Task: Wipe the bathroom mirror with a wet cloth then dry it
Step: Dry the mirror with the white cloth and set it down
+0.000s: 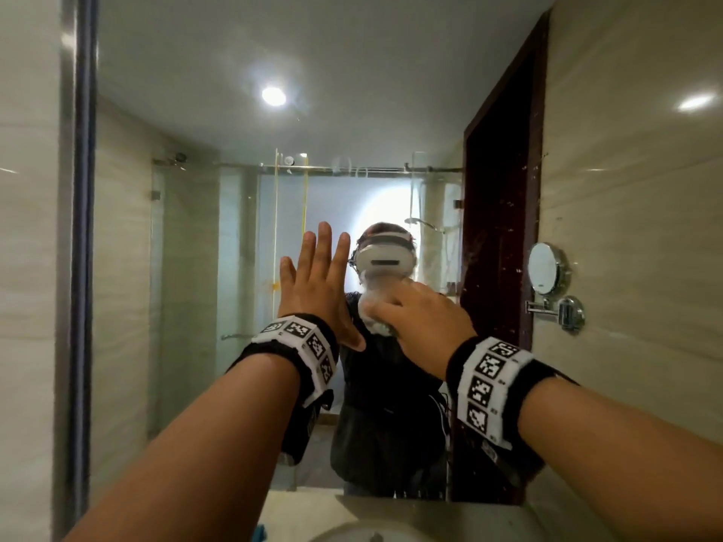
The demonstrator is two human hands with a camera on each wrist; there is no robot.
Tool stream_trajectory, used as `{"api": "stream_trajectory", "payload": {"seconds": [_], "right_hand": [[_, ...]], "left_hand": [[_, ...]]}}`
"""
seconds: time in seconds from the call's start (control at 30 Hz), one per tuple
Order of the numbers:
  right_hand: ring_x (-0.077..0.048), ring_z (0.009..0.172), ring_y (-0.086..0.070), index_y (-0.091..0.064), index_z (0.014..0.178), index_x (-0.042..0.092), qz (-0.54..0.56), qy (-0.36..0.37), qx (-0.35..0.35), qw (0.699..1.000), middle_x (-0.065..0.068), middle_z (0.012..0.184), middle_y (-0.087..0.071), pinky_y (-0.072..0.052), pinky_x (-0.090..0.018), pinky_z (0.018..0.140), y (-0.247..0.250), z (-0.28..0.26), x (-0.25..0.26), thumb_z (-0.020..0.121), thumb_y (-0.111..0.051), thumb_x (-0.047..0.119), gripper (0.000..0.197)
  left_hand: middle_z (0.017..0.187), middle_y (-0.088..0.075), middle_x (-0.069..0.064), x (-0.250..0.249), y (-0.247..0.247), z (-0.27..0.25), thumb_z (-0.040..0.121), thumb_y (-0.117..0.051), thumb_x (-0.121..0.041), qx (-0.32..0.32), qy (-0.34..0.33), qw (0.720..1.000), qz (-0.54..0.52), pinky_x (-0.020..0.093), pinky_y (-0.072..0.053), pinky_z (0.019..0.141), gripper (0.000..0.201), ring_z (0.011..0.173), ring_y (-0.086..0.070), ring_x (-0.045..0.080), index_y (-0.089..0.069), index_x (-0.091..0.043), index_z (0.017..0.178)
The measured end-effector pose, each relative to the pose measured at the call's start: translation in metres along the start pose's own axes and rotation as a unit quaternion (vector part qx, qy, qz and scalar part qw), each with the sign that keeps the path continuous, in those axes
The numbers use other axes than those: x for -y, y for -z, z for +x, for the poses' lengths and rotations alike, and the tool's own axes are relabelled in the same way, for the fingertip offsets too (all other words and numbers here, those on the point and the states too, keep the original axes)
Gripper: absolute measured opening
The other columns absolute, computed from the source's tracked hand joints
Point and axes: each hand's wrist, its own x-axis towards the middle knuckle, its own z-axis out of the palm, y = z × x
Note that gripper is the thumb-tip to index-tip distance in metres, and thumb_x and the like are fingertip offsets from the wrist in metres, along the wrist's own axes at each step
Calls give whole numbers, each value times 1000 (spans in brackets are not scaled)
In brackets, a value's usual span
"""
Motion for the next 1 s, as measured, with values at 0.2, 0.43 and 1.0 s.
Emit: {"api": "stream_trajectory", "payload": {"seconds": [0.2,0.43,1.0], "right_hand": [[-24,94,-54,-51,118,24,12,-84,-68,994,-4,107,-53,-46,-32,75,32,41,-26,86,-57,12,35],[-28,90,-56,-54,114,17,-32,-54,-114,991,-10,104,-56,-44,-30,62,16,41,-21,76,-68,12,41],[-29,107,-53,-49,131,16,5,-109,-95,989,-10,126,-52,-54,-41,77,5,8,-23,85,-62,25,49]], "left_hand": [[141,49,4,1,-1,1,48,-78,-69,11,2,1000,10,53,10,114,155,135,38,26,43,-24,134],[141,49,4,1,-1,2,47,-77,-71,11,3,1000,14,53,10,114,156,135,38,27,44,-24,134],[142,48,2,1,1,1,46,-81,-66,13,3,1000,1,50,12,111,156,135,38,25,42,-27,135]]}}
